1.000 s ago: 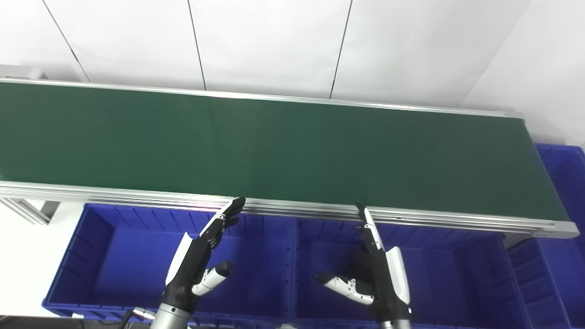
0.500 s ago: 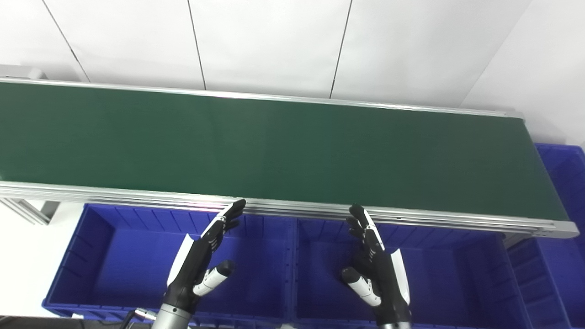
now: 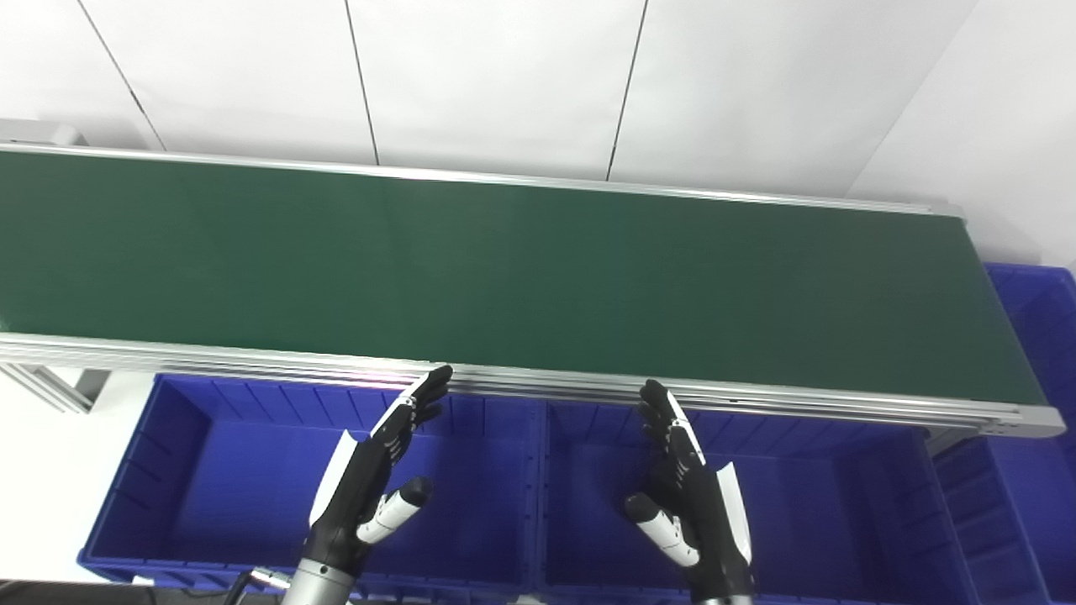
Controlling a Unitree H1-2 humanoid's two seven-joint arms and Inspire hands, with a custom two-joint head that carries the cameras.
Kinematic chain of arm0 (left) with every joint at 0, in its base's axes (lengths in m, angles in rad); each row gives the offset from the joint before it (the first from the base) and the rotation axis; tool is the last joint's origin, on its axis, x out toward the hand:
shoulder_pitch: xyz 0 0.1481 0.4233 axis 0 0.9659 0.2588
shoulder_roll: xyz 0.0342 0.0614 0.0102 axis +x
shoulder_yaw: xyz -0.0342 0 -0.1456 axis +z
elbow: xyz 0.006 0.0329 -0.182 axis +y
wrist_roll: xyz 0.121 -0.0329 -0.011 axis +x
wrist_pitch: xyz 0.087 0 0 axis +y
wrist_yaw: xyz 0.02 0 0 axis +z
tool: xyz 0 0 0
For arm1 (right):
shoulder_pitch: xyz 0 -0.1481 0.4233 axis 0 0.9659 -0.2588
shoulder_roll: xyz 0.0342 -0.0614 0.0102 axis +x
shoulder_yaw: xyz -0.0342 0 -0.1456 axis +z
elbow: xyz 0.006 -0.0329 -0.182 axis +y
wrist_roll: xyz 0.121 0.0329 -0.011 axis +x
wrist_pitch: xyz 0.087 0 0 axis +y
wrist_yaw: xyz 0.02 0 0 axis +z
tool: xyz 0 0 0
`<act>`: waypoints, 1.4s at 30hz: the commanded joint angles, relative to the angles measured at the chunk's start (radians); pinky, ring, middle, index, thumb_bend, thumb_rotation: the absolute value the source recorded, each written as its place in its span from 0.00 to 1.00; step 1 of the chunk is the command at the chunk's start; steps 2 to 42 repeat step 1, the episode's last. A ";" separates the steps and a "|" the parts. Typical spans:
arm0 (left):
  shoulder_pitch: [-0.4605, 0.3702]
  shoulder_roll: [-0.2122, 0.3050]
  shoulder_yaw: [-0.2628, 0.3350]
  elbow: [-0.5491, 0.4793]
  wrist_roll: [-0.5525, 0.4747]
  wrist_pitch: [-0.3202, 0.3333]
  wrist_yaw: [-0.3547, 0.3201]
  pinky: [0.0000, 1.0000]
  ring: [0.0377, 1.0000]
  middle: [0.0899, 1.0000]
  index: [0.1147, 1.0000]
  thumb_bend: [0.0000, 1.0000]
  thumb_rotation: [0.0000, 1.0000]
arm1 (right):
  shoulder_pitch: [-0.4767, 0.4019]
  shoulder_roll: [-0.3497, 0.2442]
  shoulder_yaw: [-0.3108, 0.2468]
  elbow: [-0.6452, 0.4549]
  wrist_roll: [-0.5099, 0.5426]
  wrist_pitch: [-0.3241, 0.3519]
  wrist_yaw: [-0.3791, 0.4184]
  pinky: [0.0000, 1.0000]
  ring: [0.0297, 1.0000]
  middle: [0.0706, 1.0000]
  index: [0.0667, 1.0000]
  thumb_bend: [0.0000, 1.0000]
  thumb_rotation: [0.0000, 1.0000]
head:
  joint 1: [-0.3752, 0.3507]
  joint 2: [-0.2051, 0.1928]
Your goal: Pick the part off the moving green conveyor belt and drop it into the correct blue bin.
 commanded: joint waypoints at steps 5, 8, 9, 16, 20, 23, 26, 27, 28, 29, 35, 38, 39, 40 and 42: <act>-0.006 -0.002 0.005 -0.011 -0.005 -0.040 -0.001 0.89 0.91 0.92 0.89 0.73 0.91 | 0.000 0.004 0.000 -0.023 0.001 -0.053 -0.013 0.86 0.89 0.91 0.93 0.83 0.85 | 0.002 0.000; -0.006 -0.002 0.005 -0.011 -0.005 -0.040 -0.001 0.89 0.91 0.92 0.89 0.73 0.91 | 0.000 0.004 0.000 -0.023 0.001 -0.053 -0.013 0.86 0.89 0.91 0.93 0.83 0.85 | 0.002 0.000; -0.006 -0.002 0.005 -0.011 -0.005 -0.040 -0.001 0.89 0.91 0.92 0.89 0.73 0.91 | 0.000 0.004 0.000 -0.023 0.001 -0.053 -0.013 0.86 0.89 0.91 0.93 0.83 0.85 | 0.002 0.000; -0.006 -0.002 0.005 -0.011 -0.005 -0.040 -0.001 0.89 0.91 0.92 0.89 0.73 0.91 | 0.000 0.004 0.000 -0.023 0.001 -0.053 -0.013 0.86 0.89 0.91 0.93 0.83 0.85 | 0.002 0.000; -0.006 -0.002 0.005 -0.011 -0.005 -0.040 -0.001 0.89 0.91 0.92 0.89 0.73 0.91 | 0.000 0.004 0.000 -0.023 0.001 -0.053 -0.013 0.86 0.89 0.91 0.93 0.83 0.85 | 0.002 0.000; -0.006 -0.002 0.005 -0.011 -0.005 -0.040 -0.001 0.89 0.91 0.92 0.89 0.73 0.91 | 0.000 0.004 0.000 -0.023 0.001 -0.053 -0.013 0.86 0.89 0.91 0.93 0.83 0.85 | 0.002 0.000; -0.006 -0.002 0.005 -0.011 -0.005 -0.040 -0.001 0.89 0.91 0.92 0.89 0.73 0.91 | 0.000 0.004 0.000 -0.023 0.001 -0.053 -0.013 0.86 0.89 0.91 0.93 0.83 0.85 | 0.002 0.000; -0.006 -0.002 0.005 -0.011 -0.005 -0.040 -0.001 0.89 0.91 0.92 0.89 0.73 0.91 | 0.000 0.004 0.000 -0.023 0.001 -0.053 -0.013 0.86 0.89 0.91 0.93 0.83 0.85 | 0.002 0.000; -0.006 -0.002 0.005 -0.011 -0.005 -0.040 -0.001 0.89 0.91 0.92 0.89 0.73 0.91 | 0.000 0.004 0.000 -0.023 0.001 -0.053 -0.013 0.86 0.89 0.91 0.93 0.83 0.85 | 0.002 0.000; -0.006 -0.002 0.005 -0.011 -0.005 -0.040 -0.001 0.89 0.91 0.92 0.89 0.73 0.91 | 0.000 0.004 0.000 -0.023 0.001 -0.053 -0.013 0.86 0.89 0.91 0.93 0.83 0.85 | 0.002 0.000; -0.006 -0.002 0.005 -0.011 -0.005 -0.040 -0.001 0.89 0.91 0.92 0.89 0.73 0.91 | 0.000 0.004 0.000 -0.023 0.001 -0.053 -0.013 0.86 0.89 0.91 0.93 0.83 0.85 | 0.002 0.000; -0.006 -0.002 0.005 -0.011 -0.005 -0.040 -0.001 0.89 0.91 0.92 0.89 0.73 0.91 | 0.000 0.004 0.000 -0.023 0.001 -0.053 -0.013 0.86 0.89 0.91 0.93 0.83 0.85 | 0.002 0.000; -0.006 -0.002 0.005 -0.011 -0.005 -0.040 -0.001 0.89 0.91 0.92 0.89 0.73 0.91 | 0.000 0.004 0.000 -0.023 0.001 -0.053 -0.013 0.86 0.89 0.91 0.93 0.83 0.85 | 0.002 0.000; -0.006 -0.002 0.005 -0.011 -0.005 -0.040 -0.001 0.89 0.91 0.92 0.89 0.73 0.91 | 0.000 0.004 0.000 -0.023 0.001 -0.053 -0.013 0.86 0.89 0.91 0.93 0.83 0.85 | 0.002 0.000; -0.006 -0.002 0.005 -0.011 -0.005 -0.040 -0.001 0.89 0.91 0.92 0.89 0.73 0.91 | 0.000 0.004 0.000 -0.023 0.001 -0.053 -0.013 0.86 0.89 0.91 0.93 0.83 0.85 | 0.002 0.000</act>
